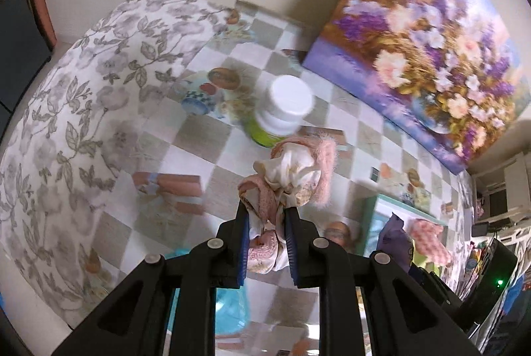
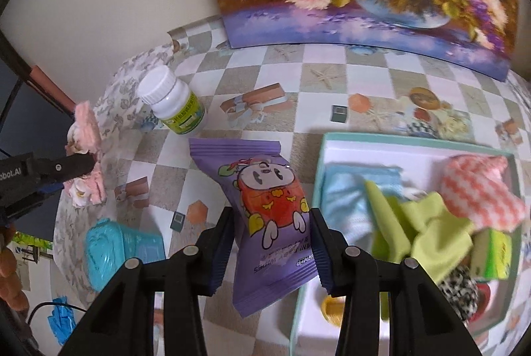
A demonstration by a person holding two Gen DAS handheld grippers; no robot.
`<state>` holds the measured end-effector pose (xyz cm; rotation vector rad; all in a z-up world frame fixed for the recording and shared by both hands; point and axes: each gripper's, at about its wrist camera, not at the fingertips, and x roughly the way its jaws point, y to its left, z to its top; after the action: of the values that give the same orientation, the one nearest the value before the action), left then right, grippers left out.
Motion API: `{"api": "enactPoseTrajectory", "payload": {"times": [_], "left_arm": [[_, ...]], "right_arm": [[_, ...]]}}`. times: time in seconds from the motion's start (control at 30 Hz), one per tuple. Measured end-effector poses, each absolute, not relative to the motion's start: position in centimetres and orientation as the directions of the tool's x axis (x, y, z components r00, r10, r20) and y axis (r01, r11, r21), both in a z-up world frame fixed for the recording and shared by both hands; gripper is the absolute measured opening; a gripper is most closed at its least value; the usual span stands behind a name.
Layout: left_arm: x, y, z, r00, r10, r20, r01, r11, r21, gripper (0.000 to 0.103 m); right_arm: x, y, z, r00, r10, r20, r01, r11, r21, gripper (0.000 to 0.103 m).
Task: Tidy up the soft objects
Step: 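Carry the pink scrunchie and purple snack bag over the tray with both grippers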
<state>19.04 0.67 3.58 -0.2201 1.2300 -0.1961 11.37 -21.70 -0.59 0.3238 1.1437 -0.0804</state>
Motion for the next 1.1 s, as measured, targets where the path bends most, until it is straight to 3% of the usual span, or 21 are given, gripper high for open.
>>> {"api": "enactPoseTrajectory", "payload": {"times": [0.63,1.1], "left_arm": [[9.9,-6.8,3.6,0.369,-0.314,-0.875,0.128,0.949,-0.287,0.020],[7.6,-12.4,2.7,0.346,-0.314,-0.884,0.187,0.946,-0.263,0.020]], "right_arm": [[3.7,-26.2,3.2,0.482,0.027,-0.876,0.303,0.933,0.196,0.047],[0.6,-31.4,4.4,0.501,-0.028,-0.865,0.401,0.893,0.204,0.047]]}}
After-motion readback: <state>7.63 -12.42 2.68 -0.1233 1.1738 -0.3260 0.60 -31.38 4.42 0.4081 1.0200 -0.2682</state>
